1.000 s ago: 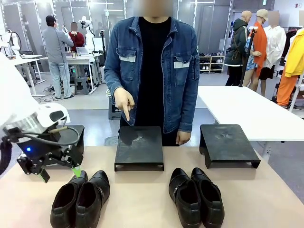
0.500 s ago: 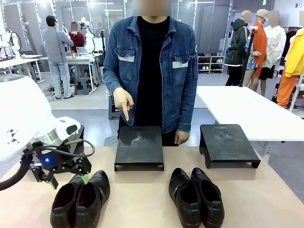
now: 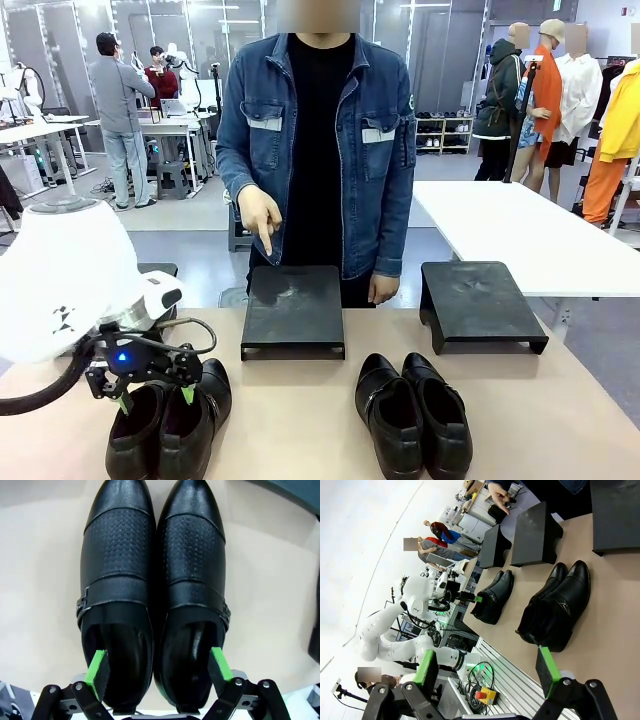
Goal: Place the shoes on the stand as instructed by the person.
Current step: Pick up one pair of Shoes and place it on the Shoes Stand indicated by the person.
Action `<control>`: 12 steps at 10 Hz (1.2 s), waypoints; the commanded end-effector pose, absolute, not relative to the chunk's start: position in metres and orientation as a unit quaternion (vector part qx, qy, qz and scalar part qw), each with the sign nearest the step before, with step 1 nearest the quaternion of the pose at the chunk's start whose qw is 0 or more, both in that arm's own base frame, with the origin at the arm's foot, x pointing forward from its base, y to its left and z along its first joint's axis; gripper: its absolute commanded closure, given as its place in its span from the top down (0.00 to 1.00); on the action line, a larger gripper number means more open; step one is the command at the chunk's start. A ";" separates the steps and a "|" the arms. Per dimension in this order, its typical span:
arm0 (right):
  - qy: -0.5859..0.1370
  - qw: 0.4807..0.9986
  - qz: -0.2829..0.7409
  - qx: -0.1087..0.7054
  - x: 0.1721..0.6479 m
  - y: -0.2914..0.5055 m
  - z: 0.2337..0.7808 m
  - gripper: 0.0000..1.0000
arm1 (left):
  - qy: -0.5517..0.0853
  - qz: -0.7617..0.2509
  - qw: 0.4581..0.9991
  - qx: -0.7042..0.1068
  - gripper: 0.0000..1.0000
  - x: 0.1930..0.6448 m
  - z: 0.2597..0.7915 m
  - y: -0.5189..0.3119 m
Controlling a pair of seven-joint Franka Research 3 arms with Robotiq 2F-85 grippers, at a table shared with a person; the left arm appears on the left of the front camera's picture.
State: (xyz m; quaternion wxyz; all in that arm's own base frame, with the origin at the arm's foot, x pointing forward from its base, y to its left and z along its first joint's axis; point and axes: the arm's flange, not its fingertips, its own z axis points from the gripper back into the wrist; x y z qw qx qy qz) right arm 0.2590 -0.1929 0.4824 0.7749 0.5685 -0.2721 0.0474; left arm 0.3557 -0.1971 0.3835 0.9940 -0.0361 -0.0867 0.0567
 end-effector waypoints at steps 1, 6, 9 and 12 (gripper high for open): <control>-0.279 0.771 0.055 0.569 0.259 -0.193 0.483 1.00 | -0.104 0.070 0.992 -0.027 1.00 0.344 0.354 -0.195; -0.279 0.771 0.055 0.569 0.259 -0.193 0.483 1.00 | -0.092 0.064 0.994 -0.009 0.40 0.335 0.327 -0.196; -0.279 0.771 0.055 0.569 0.259 -0.193 0.483 1.00 | -0.088 0.066 0.994 0.000 0.00 0.330 0.324 -0.194; -0.279 0.771 0.055 0.569 0.259 -0.193 0.483 1.00 | -0.093 0.062 0.994 0.005 0.00 0.326 0.327 -0.194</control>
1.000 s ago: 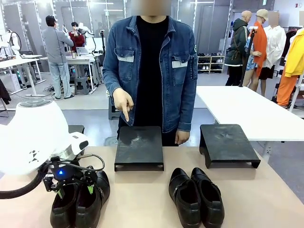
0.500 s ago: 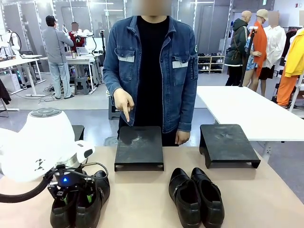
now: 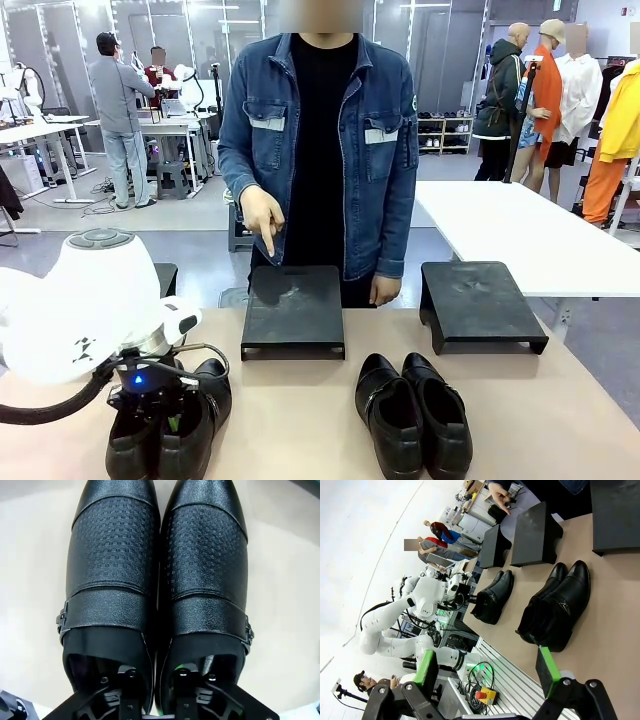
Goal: Place the shoes on the stand as instructed by the person.
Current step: Pick up one pair of Shoes and place it on the Shoes Stand indicated by the person.
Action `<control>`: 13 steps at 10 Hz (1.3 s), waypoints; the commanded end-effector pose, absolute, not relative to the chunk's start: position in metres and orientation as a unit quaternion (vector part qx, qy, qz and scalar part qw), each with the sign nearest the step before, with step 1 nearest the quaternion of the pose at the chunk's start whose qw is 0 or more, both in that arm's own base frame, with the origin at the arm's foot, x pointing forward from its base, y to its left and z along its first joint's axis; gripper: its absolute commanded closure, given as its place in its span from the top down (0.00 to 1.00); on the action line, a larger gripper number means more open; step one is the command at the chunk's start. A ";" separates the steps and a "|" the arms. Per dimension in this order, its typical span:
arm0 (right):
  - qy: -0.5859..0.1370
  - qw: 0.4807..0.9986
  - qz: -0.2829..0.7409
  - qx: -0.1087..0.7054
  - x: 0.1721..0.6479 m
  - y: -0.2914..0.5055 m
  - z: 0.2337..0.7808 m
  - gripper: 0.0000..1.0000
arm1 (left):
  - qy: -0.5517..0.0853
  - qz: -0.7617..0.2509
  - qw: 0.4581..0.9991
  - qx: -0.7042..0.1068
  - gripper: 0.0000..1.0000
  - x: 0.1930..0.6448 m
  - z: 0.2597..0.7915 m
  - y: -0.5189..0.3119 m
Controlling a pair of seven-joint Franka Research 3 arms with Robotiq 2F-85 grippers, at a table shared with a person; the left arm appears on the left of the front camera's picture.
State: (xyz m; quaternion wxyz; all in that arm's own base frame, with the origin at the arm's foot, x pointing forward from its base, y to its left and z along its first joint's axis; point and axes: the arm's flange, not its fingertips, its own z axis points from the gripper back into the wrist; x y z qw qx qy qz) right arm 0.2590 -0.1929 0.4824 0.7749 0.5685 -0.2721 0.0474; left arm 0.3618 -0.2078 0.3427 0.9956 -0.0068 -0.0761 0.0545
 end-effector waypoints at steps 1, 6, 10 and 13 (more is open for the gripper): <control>-0.279 0.771 0.055 0.569 0.259 -0.193 0.483 1.00 | -0.095 0.061 0.994 0.007 0.00 0.325 0.329 -0.195; -0.279 0.771 0.055 0.569 0.259 -0.193 0.483 1.00 | -0.118 0.027 0.993 0.004 0.00 0.324 0.398 -0.205; -0.279 0.771 0.055 0.569 0.259 -0.193 0.483 1.00 | -0.179 0.004 0.984 -0.006 0.00 0.319 0.450 -0.221; -0.279 0.771 0.055 0.569 0.259 -0.193 0.483 1.00 | -0.176 0.012 0.984 -0.009 0.00 0.315 0.450 -0.224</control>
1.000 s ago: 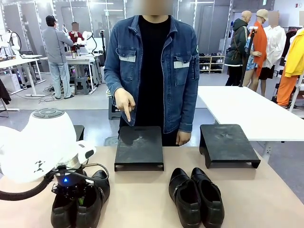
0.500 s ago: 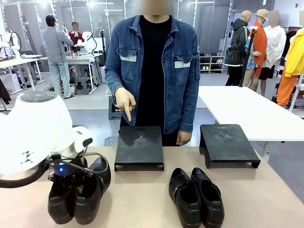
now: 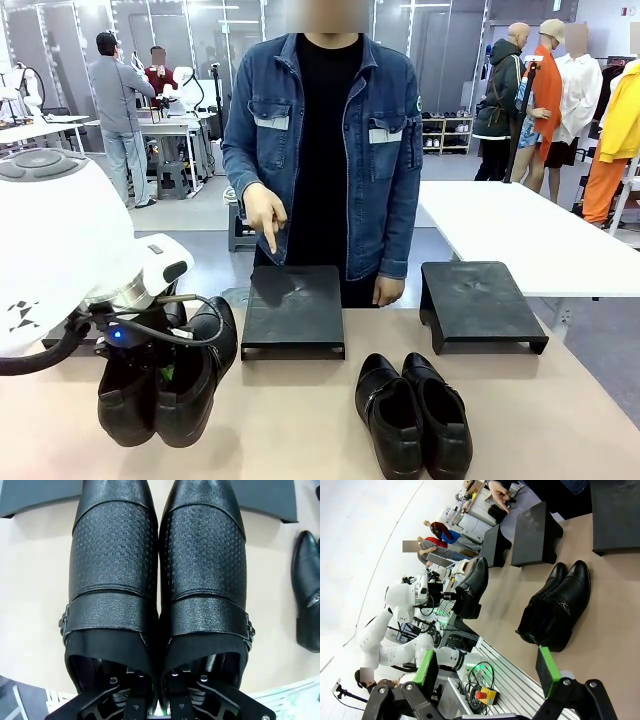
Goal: Place the shoes on the stand as instructed by the person.
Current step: Pick up one pair of Shoes and place it on the Shoes Stand indicated by the person.
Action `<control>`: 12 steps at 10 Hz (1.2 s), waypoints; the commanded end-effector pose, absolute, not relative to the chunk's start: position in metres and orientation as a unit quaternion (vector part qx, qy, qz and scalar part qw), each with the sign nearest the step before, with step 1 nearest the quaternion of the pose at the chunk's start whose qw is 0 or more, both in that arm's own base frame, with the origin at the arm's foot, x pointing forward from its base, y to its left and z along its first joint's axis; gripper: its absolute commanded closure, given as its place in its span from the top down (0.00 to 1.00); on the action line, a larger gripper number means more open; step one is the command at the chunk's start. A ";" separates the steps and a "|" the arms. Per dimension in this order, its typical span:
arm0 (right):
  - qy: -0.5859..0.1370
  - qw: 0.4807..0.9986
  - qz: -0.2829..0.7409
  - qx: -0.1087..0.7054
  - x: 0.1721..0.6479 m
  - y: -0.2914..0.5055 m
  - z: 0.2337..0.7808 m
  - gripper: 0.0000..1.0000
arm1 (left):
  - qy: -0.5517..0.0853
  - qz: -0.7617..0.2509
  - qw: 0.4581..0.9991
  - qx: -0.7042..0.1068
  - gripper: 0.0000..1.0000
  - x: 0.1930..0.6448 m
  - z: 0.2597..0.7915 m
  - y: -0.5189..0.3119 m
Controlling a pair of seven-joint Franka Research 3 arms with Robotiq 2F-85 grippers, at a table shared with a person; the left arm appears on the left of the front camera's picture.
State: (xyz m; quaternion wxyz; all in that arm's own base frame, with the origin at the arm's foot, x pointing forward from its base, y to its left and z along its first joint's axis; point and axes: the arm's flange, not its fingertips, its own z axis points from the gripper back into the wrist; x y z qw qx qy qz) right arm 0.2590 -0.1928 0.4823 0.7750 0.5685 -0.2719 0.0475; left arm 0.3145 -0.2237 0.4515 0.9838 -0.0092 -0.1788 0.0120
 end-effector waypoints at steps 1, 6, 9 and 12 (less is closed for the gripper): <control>-0.279 0.771 0.055 0.569 0.259 -0.193 0.483 1.00 | -0.176 0.012 0.984 -0.009 0.00 0.315 0.450 -0.224; -0.279 0.771 0.055 0.569 0.259 -0.193 0.483 1.00 | -0.176 0.012 0.984 -0.009 0.00 0.315 0.450 -0.224; -0.279 0.771 0.055 0.569 0.259 -0.193 0.483 1.00 | -0.229 0.001 0.973 -0.013 0.08 0.329 0.446 -0.244; -0.279 0.771 0.055 0.569 0.259 -0.193 0.483 1.00 | -0.253 0.015 0.967 -0.032 0.08 0.363 0.466 -0.271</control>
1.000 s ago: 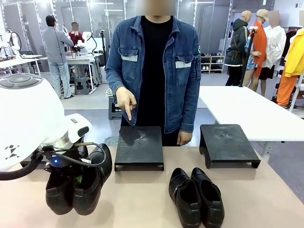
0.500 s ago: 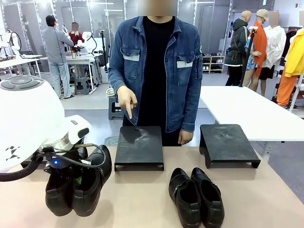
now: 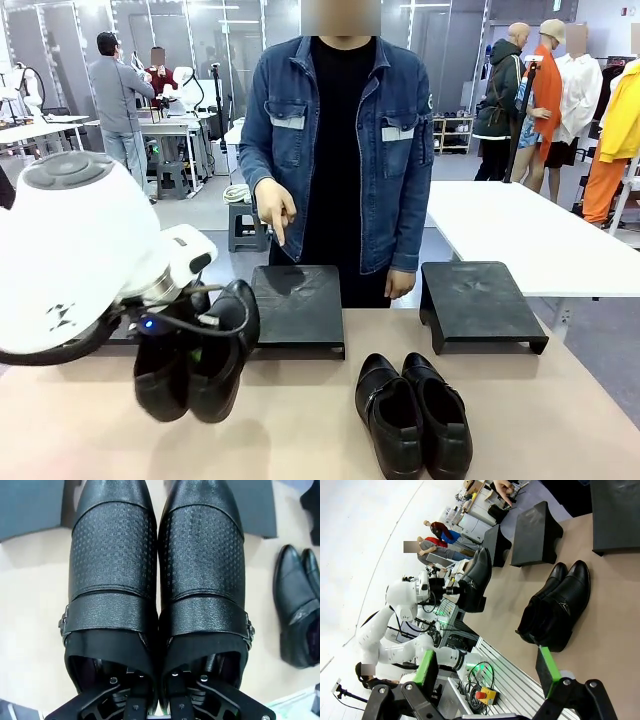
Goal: Place the shoes on the stand as instructed by the person.
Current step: Pick up one pair of Shoes and place it on the Shoes Stand indicated by the person.
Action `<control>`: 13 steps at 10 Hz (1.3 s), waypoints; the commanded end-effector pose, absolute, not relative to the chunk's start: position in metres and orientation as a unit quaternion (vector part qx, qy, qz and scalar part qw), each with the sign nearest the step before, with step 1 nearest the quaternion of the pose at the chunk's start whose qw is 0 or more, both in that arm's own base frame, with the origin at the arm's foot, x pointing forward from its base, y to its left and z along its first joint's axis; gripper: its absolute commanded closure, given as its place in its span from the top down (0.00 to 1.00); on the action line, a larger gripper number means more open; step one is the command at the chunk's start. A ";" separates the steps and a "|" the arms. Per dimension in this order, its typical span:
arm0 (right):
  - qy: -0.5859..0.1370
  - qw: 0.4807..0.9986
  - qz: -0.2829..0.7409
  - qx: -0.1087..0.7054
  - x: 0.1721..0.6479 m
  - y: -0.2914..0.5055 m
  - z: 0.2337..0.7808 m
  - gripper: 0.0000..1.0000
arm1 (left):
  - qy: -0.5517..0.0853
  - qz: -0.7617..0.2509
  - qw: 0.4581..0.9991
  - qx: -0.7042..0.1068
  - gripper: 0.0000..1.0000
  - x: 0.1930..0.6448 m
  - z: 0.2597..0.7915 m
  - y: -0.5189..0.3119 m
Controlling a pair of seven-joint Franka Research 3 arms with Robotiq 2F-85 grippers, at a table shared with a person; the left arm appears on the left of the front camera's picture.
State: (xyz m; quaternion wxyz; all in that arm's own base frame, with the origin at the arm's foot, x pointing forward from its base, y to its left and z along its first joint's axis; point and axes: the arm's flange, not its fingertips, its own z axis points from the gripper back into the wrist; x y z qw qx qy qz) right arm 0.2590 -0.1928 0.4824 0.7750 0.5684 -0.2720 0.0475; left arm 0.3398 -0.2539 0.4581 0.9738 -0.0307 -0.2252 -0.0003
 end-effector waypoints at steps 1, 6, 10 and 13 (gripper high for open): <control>-0.279 0.771 0.055 0.569 0.259 -0.193 0.483 1.00 | -0.259 0.013 0.965 -0.036 0.08 0.376 0.471 -0.281; -0.279 0.771 0.055 0.569 0.259 -0.193 0.483 1.00 | -0.287 0.025 0.957 -0.040 0.08 0.450 0.482 -0.330; -0.279 0.771 0.055 0.569 0.259 -0.193 0.483 1.00 | -0.316 0.042 0.948 -0.020 0.08 0.494 0.478 -0.358; -0.279 0.771 0.055 0.569 0.259 -0.193 0.483 1.00 | -0.325 0.041 0.945 -0.023 0.08 0.517 0.470 -0.371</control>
